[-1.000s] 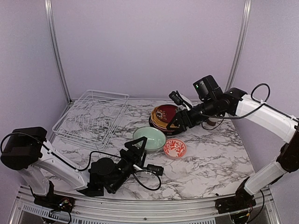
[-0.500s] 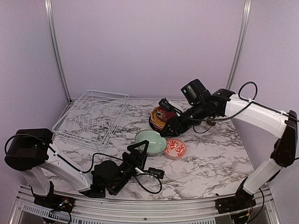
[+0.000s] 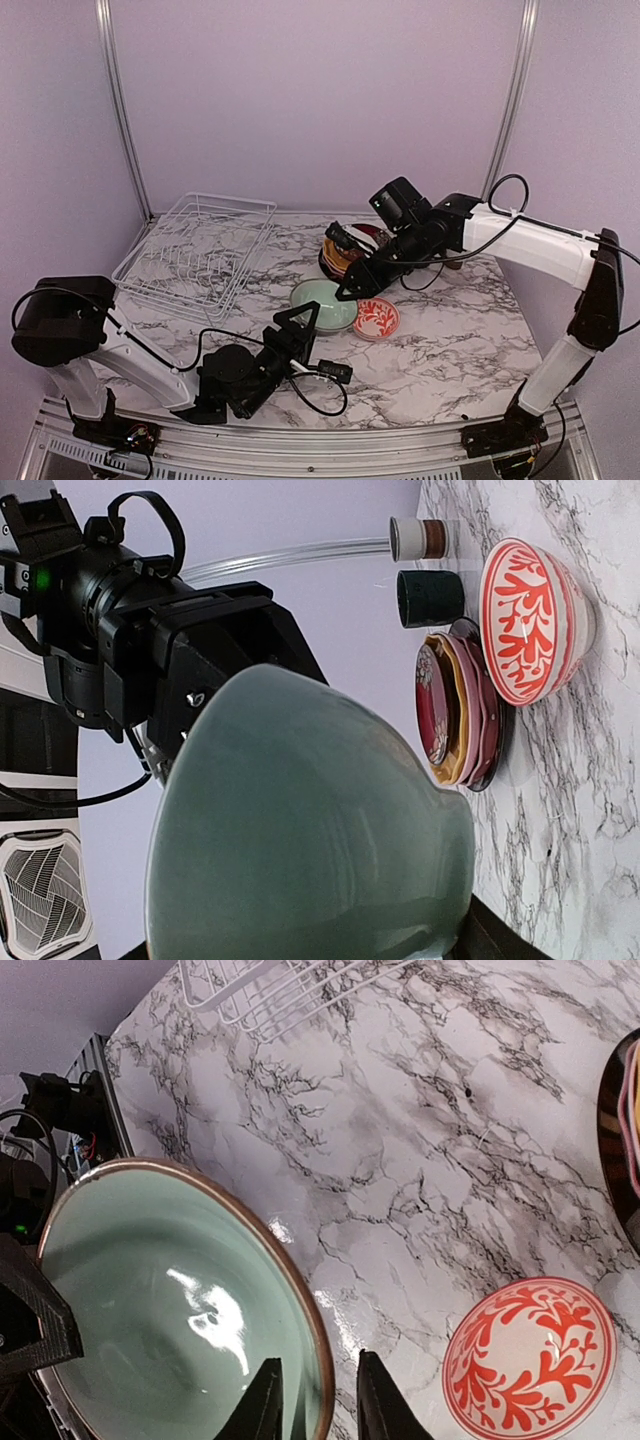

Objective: Unload the mixed dishes from the dish rack
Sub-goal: Pass from the left arm to the right, then place the bowl in the bowl.

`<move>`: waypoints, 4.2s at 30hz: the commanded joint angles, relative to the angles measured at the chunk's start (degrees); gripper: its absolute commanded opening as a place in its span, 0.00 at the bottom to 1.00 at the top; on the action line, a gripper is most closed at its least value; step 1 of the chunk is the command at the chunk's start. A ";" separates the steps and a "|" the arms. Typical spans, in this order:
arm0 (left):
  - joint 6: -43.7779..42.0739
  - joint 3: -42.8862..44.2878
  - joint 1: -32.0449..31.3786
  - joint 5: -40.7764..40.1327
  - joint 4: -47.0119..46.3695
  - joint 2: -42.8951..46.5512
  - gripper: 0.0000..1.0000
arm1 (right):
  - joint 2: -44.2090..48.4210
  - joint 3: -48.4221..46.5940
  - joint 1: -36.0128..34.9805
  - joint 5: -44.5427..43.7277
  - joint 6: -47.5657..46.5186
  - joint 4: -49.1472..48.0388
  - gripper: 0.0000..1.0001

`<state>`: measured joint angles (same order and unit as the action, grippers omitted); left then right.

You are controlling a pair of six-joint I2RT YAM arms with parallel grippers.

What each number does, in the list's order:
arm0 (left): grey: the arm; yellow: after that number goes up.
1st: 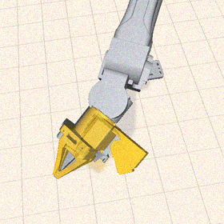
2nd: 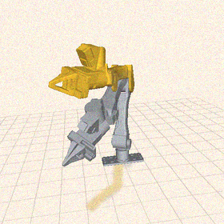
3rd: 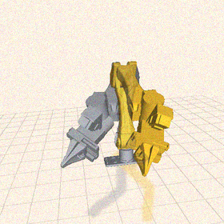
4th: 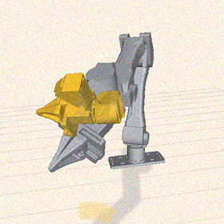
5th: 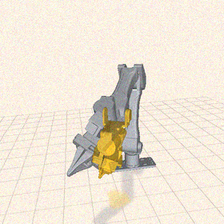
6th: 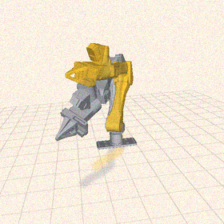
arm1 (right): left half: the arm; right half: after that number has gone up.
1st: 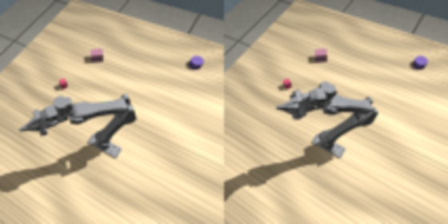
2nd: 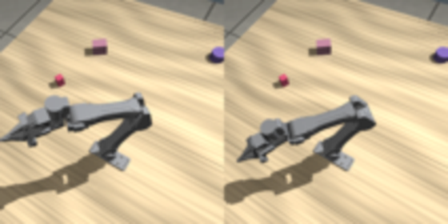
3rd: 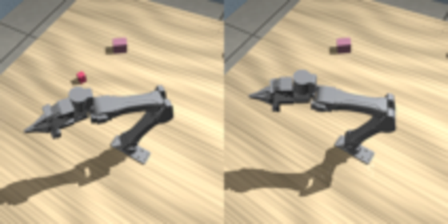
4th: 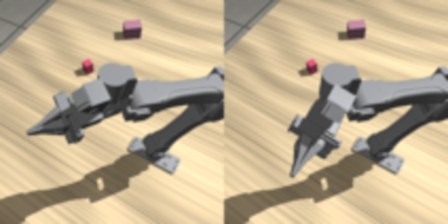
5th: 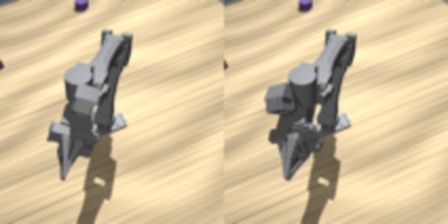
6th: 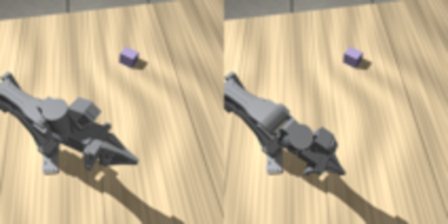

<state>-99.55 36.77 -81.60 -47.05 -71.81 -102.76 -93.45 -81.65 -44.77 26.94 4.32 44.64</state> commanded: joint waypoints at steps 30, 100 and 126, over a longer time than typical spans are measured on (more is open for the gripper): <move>13.92 1.74 0.07 -2.41 -1.44 5.89 0.99 | 12.84 3.61 13.27 -1.37 3.14 -5.83 0.00; 94.47 11.70 24.30 9.94 52.91 34.02 0.99 | 9.59 26.77 18.82 -5.49 3.80 -25.59 0.28; 95.25 12.07 24.74 10.05 53.88 33.51 0.99 | 9.60 28.38 18.80 -8.32 3.70 -24.50 0.22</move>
<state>-4.86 49.19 -57.28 -36.97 -19.11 -70.32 -83.50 -53.39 -26.17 19.92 8.14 20.18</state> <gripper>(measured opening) 0.989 0.225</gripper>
